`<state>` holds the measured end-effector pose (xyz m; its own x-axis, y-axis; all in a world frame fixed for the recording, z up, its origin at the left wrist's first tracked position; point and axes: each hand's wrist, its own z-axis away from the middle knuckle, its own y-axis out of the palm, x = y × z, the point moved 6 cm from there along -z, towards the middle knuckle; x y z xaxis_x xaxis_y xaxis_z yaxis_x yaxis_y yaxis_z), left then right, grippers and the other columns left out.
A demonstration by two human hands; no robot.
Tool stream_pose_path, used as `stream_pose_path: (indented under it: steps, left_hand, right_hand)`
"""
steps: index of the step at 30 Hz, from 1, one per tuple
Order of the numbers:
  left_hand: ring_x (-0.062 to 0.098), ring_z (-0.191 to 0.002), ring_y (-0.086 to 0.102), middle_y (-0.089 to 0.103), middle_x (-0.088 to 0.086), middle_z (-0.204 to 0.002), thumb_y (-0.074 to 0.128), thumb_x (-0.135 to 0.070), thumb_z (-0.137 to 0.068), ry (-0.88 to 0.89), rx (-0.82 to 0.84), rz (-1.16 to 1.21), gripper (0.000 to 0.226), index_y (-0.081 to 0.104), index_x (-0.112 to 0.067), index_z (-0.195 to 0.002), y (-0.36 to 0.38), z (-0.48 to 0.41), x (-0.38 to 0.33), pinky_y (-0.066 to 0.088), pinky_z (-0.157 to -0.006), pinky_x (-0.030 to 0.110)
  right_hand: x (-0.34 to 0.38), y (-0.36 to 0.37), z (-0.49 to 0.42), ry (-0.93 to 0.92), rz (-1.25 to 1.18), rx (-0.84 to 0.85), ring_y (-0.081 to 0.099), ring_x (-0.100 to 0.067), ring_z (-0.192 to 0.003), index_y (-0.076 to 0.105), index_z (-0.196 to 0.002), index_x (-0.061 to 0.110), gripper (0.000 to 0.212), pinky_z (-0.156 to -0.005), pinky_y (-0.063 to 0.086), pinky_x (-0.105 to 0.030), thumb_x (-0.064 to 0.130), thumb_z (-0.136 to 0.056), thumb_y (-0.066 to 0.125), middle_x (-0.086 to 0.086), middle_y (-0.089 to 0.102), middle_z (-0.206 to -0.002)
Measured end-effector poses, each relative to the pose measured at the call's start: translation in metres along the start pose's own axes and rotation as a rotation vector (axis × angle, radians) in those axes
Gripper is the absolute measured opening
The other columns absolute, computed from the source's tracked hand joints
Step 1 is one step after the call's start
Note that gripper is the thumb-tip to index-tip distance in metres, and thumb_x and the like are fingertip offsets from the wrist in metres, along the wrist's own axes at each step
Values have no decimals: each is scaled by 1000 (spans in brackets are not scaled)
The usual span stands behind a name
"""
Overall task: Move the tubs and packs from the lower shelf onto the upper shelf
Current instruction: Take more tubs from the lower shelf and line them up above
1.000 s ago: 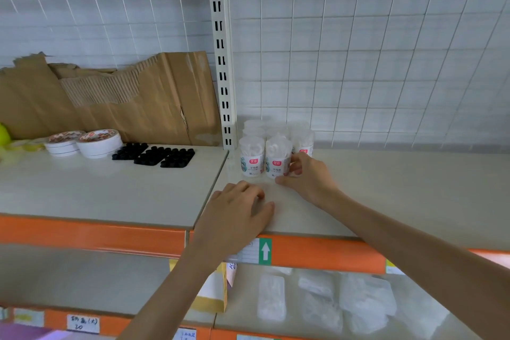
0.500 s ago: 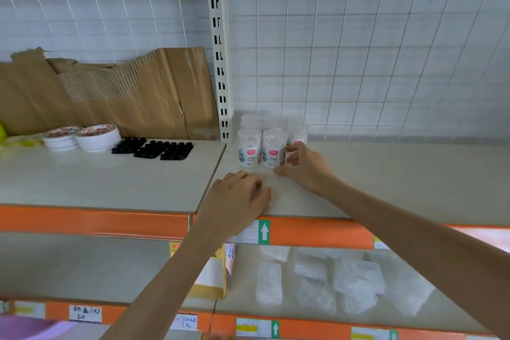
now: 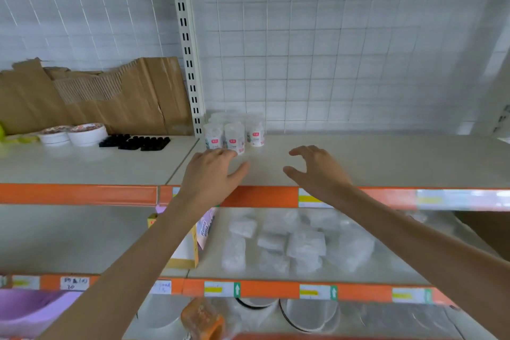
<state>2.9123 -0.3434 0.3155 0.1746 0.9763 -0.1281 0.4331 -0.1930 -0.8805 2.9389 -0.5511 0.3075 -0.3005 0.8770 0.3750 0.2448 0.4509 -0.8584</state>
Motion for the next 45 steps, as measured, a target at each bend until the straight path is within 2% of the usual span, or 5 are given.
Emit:
stream_pose_path:
  steps: [12,21,27,36,45]
  left_hand:
    - [26,-102,65,71,1,-111,34,-58,-86,138,6,61,60,68,-18,-114,-2,100,-122,47,-88,36]
    - [26,-112,60,66,1,-125,43,-54,-92,157,86,57,54,63,-17,-126,27,157,-175,40,-93,32]
    - [19,-124,50,57,-3,-136,41,-51,-94,183,231,63,54,54,-18,-134,89,154,-185,33,-101,30]
    - [28,-122,49,53,7,-135,43,-44,-98,203,276,127,50,51,-11,-134,199,66,-213,31,-100,33]
    - [31,-126,45,47,13,-139,45,-39,-100,199,310,43,49,43,-9,-139,281,-49,-231,36,-101,38]
  right_hand:
    - [-62,-57,151,-147,-69,-307,61,-24,-99,66,-104,16,20,-75,50,-34,22,-85,67,0,66,-103]
    - [-102,-17,203,-57,-35,-108,55,-23,-118,63,-117,19,29,-91,47,-40,26,-89,62,-2,62,-122]
    - [-149,8,201,23,40,-11,46,-20,-122,56,-128,21,35,-85,35,-28,25,-93,55,1,55,-128]
    - [-263,53,143,82,242,-5,44,-29,-124,55,-129,14,39,-100,33,-37,14,-91,53,-7,53,-131]
    - [-368,77,61,35,782,211,33,-28,-134,42,-141,17,56,-106,29,-37,9,-87,58,-6,36,-146]
